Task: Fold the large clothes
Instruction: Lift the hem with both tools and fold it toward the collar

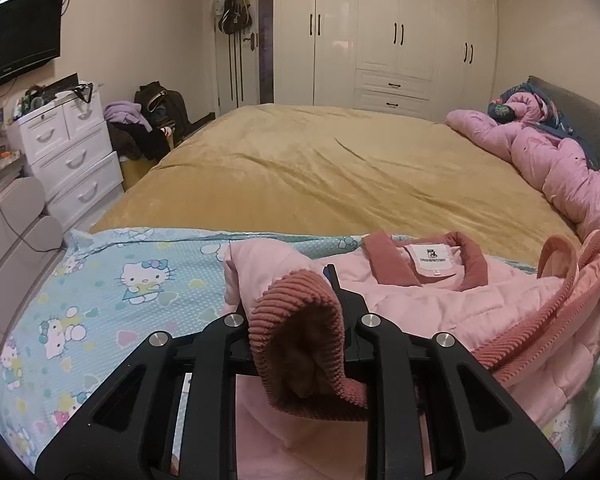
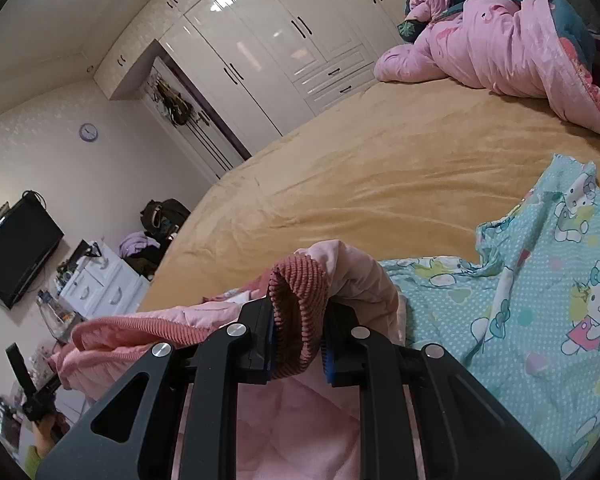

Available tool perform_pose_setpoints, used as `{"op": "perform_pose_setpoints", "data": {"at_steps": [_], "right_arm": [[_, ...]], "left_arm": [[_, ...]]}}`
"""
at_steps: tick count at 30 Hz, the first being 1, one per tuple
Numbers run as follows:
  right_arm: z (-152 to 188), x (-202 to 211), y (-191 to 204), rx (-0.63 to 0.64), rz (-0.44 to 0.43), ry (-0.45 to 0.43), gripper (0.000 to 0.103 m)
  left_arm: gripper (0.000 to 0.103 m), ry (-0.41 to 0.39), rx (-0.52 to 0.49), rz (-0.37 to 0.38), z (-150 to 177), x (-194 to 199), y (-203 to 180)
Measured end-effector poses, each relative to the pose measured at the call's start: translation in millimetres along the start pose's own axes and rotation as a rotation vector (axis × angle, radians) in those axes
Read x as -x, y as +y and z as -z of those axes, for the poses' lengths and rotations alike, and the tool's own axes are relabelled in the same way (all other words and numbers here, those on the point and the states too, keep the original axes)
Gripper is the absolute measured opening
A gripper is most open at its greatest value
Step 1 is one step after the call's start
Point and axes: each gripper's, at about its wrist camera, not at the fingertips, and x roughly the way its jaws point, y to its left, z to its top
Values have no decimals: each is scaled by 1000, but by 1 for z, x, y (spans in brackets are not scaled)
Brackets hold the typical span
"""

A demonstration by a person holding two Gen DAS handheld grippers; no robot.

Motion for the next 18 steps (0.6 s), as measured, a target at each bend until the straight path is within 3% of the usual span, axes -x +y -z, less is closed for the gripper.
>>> {"op": "perform_pose_setpoints", "data": {"at_steps": [18], "right_arm": [[18,-65,-32,-14,69,98,17]], "left_arm": [[17,75,-35,-29,1,-50,-18]]}}
